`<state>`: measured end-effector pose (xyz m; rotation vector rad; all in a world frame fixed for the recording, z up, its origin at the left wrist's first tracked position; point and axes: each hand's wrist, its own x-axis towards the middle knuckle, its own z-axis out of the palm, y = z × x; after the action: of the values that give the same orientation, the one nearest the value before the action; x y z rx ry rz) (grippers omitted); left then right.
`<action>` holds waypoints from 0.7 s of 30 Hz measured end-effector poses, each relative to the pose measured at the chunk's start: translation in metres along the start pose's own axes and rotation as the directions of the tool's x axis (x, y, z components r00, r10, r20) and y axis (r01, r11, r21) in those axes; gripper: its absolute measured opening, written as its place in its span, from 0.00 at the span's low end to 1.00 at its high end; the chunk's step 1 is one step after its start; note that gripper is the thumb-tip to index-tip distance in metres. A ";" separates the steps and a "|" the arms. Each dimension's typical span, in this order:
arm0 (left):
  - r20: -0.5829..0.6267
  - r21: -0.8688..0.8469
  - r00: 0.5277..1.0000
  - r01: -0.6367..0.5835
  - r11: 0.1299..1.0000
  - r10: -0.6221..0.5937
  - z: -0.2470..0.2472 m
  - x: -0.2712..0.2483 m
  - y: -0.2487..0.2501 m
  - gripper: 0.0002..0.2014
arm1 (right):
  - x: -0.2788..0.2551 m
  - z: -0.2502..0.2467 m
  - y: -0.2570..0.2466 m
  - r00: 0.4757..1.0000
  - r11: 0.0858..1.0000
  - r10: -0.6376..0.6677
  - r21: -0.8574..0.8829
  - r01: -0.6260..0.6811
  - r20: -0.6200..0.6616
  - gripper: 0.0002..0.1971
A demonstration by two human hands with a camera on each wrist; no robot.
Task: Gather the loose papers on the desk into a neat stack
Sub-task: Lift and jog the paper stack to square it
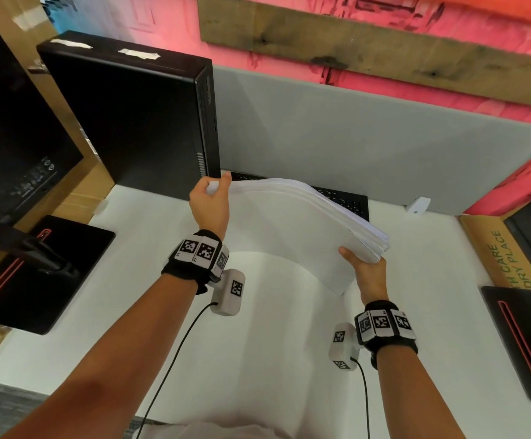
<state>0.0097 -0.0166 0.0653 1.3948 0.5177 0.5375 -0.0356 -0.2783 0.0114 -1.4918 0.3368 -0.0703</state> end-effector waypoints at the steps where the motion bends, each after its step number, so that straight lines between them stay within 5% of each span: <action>1: -0.017 0.006 1.000 -0.004 1.000 0.004 0.001 0.000 0.000 0.15 | 0.000 0.000 0.000 1.000 1.000 -0.001 0.002 0.001 0.003 0.15; 4: -0.039 0.018 0.998 -0.041 0.999 0.042 0.003 0.000 -0.001 0.02 | -0.001 0.000 -0.001 1.000 1.000 -0.006 0.007 0.006 0.012 0.15; 7: -0.016 0.056 0.996 -0.086 0.995 0.087 0.000 0.002 -0.004 0.10 | -0.001 -0.001 -0.002 1.000 1.000 -0.013 -0.004 0.013 0.013 0.17; 21: 0.148 0.009 0.984 -0.105 0.994 0.103 -0.009 0.001 -0.003 0.17 | 0.001 0.002 -0.022 0.994 0.993 -0.112 0.042 0.112 0.000 0.13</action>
<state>0.0049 -0.0096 0.0608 1.4706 0.3324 0.5103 -0.0309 -0.2780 0.0327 -1.4683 0.2475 -0.1641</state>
